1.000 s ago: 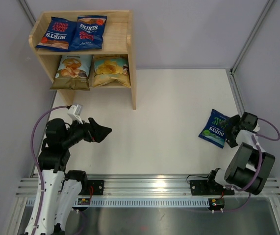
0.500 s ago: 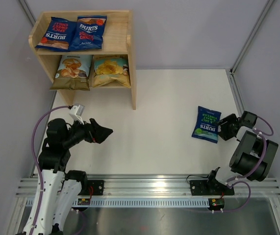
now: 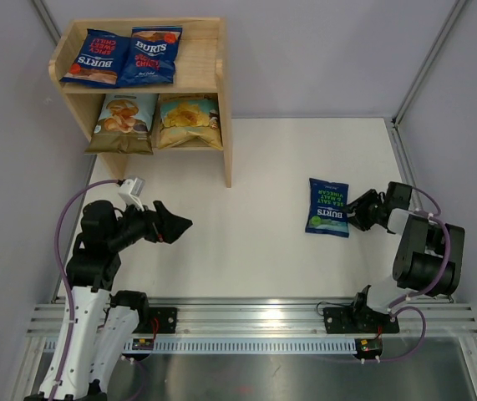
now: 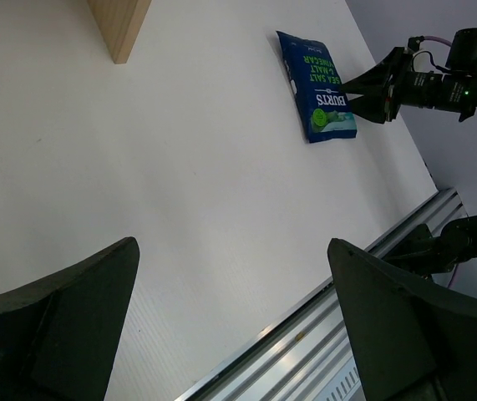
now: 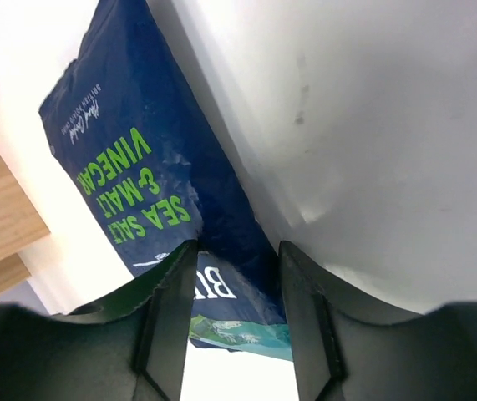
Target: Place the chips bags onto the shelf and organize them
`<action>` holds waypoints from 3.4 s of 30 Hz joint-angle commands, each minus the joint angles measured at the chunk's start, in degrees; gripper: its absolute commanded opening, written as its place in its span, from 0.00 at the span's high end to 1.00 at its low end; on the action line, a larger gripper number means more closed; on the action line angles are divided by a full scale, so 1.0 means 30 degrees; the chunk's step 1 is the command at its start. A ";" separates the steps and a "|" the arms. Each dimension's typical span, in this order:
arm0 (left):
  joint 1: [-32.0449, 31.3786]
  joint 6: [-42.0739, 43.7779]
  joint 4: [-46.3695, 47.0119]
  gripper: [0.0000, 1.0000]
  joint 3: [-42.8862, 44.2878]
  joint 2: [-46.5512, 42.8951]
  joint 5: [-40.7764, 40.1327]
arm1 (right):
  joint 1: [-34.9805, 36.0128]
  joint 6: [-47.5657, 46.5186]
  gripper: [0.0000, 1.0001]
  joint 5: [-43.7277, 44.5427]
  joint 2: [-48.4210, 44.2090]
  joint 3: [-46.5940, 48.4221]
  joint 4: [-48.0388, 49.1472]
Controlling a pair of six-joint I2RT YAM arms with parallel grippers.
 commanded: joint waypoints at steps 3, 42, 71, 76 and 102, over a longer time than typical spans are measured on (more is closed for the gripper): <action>-0.0071 0.0267 0.0344 0.01 0.0200 0.0228 -0.0227 | 0.2287 -0.0505 0.58 0.3090 0.0361 -0.0151 -0.2336; -0.8384 -0.5556 0.8918 0.01 -0.1730 0.4299 -0.4827 | 0.8292 1.3049 1.00 0.2534 -1.1124 -0.1819 0.4305; -1.1379 -0.7410 2.0266 0.01 -0.3286 0.5270 -0.5852 | 2.0011 1.6107 1.00 0.3854 -0.8987 0.2780 1.0233; -1.1379 -0.7116 2.0587 0.01 -0.3783 0.3572 -0.6172 | 2.0423 1.6106 1.00 0.4176 -0.9133 0.2340 1.0319; -1.1379 -0.6383 2.0205 0.90 -0.3023 0.2191 -0.3131 | 2.1684 1.1160 0.51 0.7104 -1.1914 0.2310 0.6428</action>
